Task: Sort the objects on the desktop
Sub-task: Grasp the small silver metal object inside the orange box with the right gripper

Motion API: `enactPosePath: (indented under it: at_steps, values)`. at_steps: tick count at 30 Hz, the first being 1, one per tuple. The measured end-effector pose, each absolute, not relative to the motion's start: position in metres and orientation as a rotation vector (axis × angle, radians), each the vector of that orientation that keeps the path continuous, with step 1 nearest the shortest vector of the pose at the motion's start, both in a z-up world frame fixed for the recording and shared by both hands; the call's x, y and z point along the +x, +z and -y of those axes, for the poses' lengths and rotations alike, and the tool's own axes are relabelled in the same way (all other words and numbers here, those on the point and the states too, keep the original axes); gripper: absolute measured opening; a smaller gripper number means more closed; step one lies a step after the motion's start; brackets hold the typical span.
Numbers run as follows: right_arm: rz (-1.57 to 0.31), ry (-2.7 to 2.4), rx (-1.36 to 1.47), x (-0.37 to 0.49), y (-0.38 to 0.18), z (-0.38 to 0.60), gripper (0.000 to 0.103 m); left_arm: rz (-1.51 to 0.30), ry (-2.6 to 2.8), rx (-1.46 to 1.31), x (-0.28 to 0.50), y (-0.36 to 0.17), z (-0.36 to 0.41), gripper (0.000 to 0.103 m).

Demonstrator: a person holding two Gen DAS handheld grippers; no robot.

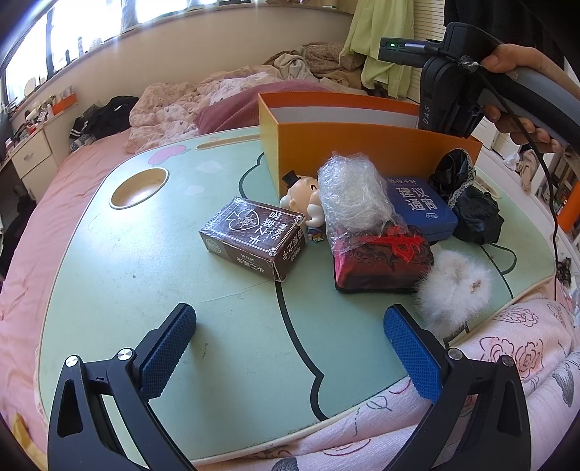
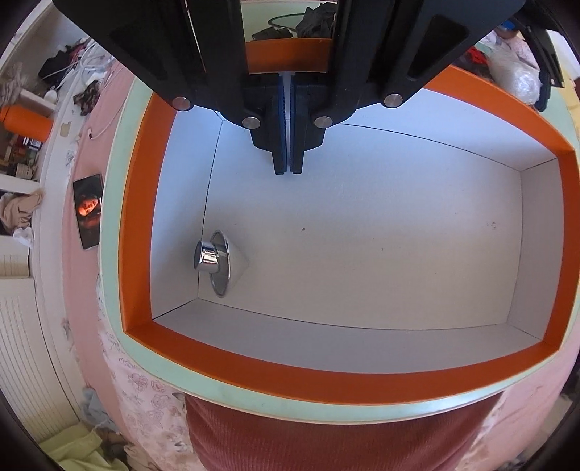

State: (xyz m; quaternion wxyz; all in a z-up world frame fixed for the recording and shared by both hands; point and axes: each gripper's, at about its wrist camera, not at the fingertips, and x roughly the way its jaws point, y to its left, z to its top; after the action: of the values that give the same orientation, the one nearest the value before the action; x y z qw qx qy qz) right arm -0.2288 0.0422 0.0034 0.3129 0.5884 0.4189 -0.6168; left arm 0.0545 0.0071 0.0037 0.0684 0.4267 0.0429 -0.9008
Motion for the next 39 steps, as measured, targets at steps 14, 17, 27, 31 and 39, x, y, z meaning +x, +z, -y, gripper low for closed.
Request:
enactPosePath:
  at_steps: [14, 17, 27, 31, 39]
  values:
    - [-0.763, -1.611, 1.49, -0.252, 0.071, -0.05, 0.001, -0.135, -2.706, 1.281, 0.055, 0.003, -0.007, 0.103]
    - [-0.739, -1.615, 1.457, -0.248, 0.088, -0.051, 0.001, -0.137, -2.704, 1.279, 0.055, 0.003, -0.007, 0.103]
    - [-0.766, -1.757, 1.414, -0.256, 0.049, -0.041, 0.041, -0.142, -2.698, 1.276, 0.055, 0.003, -0.007, 0.103]
    - [-0.851, -1.825, 1.426, -0.258, 0.022, -0.032, 0.035, -0.144, -2.695, 1.274, 0.055, 0.003, -0.007, 0.103]
    - [-1.025, -1.928, 1.384, -0.253, 0.004, -0.025, 0.001, -0.146, -2.689, 1.27, 0.053, 0.004, -0.008, 0.103]
